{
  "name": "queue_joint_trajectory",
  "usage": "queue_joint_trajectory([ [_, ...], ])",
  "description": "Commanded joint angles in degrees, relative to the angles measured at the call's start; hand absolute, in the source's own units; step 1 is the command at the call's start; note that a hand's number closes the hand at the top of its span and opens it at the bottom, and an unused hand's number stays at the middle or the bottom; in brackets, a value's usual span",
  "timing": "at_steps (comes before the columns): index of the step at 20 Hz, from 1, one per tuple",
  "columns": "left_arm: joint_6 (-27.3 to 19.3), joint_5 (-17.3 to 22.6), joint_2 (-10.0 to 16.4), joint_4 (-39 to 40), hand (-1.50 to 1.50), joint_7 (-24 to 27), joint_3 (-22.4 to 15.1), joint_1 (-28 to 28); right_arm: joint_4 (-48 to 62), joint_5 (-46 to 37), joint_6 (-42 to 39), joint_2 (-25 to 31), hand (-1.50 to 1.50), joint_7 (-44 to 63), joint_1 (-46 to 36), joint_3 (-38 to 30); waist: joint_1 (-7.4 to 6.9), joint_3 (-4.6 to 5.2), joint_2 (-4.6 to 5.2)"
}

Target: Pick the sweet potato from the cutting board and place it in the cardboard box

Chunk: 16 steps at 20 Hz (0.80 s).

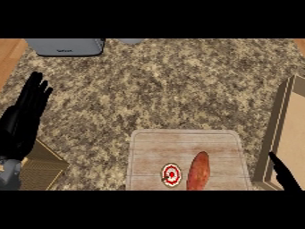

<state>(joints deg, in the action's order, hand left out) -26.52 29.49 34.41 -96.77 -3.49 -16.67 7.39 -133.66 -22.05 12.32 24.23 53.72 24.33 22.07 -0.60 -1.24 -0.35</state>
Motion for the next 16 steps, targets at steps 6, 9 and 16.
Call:
queue_joint_trajectory([
  [6, 0.0, 1.7, -4.0, 2.2, 0.00, -0.8, 0.6, 0.4, 3.4, -8.1, -0.2, -5.1, -1.50, 5.6, -6.0, 4.0, 0.68, 1.27, 0.40],
  [9, 2.2, 4.3, -2.3, 2.6, 0.00, -2.1, 3.1, 1.4, 5.4, -10.9, 0.6, -7.6, -1.50, 5.8, -7.7, 5.3, 0.73, 1.27, 0.38],
  [16, 2.0, 1.8, -5.2, 4.7, 0.00, 3.1, 0.9, -0.8, 14.5, -13.5, 1.7, -12.6, -1.50, 3.4, -10.6, 6.5, 0.54, 1.25, 0.51],
])
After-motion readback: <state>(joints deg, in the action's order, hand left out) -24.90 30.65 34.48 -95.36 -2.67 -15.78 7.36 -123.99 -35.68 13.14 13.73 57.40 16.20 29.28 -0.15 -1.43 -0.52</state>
